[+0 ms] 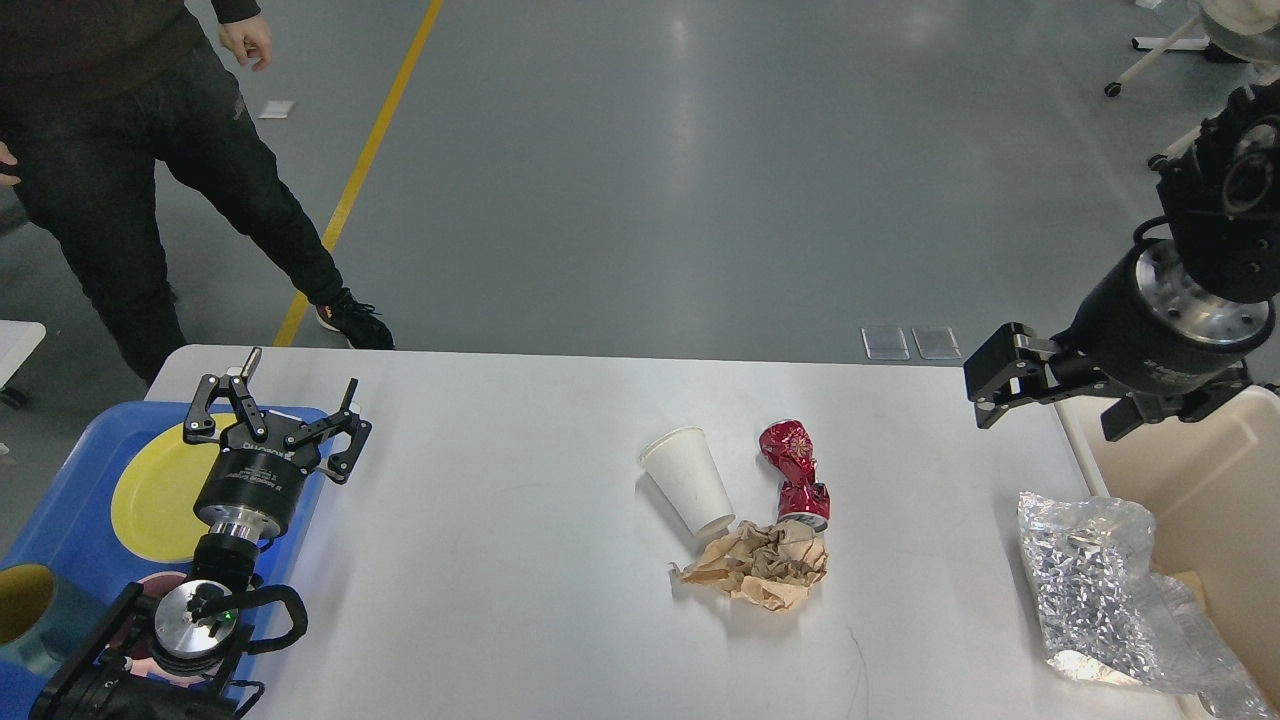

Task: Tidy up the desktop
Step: 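Lower the right gripper onto the foil piece beside the bin and grasp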

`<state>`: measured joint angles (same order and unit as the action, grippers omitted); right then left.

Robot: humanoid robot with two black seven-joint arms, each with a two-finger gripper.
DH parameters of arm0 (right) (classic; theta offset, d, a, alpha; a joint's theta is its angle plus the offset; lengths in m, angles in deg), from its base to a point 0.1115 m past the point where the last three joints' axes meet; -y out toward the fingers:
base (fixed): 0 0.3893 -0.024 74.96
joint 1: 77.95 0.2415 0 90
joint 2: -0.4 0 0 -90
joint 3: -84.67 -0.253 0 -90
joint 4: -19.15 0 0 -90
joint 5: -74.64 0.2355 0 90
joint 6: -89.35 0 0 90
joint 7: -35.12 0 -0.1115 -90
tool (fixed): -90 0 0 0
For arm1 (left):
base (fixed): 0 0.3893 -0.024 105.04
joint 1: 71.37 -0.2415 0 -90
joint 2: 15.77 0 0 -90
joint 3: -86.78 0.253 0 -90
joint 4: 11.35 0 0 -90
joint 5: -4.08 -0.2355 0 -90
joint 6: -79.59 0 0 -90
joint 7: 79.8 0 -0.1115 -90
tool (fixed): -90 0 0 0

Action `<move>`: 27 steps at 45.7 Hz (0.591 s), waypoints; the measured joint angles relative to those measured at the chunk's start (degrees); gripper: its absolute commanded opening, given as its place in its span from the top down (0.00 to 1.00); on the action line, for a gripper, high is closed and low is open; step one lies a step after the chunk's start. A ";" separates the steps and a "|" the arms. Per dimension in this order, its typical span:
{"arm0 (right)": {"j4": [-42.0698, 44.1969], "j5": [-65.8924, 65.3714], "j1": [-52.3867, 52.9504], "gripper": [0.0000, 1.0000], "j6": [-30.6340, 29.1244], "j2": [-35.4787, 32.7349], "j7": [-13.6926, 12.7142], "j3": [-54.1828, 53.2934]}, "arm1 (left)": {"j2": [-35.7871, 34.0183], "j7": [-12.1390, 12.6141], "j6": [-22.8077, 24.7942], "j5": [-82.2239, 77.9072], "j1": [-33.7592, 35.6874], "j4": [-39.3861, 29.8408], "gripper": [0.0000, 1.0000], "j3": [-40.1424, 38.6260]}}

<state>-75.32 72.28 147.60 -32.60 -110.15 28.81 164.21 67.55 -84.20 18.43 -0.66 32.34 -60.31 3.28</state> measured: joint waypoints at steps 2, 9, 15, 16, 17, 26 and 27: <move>1.04 0.02 -3.27 0.03 2.76 -0.01 -0.15 0.79 | 0.00 0.00 0.00 0.00 0.00 0.00 0.03 0.00; 7.74 -0.19 -19.37 0.03 12.46 -0.11 -0.35 0.39 | 0.00 0.00 0.02 0.00 0.00 0.00 0.03 0.00; 15.93 -0.33 -34.12 0.03 17.42 0.81 -0.31 -2.09 | 0.00 0.00 0.05 0.00 0.00 0.00 0.03 0.00; 17.33 -0.35 -36.27 0.03 17.81 0.96 -0.29 -2.64 | 0.00 0.00 0.05 0.00 0.00 0.00 0.03 0.00; 18.72 -0.39 -38.32 0.03 18.10 1.08 -0.29 -3.20 | 0.00 0.00 0.05 0.00 0.00 0.00 0.03 0.00; 32.94 -0.45 -54.78 0.03 19.27 2.69 -0.29 -5.91 | 0.00 0.00 0.05 0.00 0.00 0.00 0.03 0.00; 33.99 -0.47 -55.96 0.03 19.46 3.12 -0.27 -6.11 | 0.00 0.00 0.05 0.00 0.00 0.00 0.03 0.00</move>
<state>-41.33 71.81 91.64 -13.14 -107.03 28.54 158.11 67.55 -84.19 18.48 -0.67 32.34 -60.31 3.29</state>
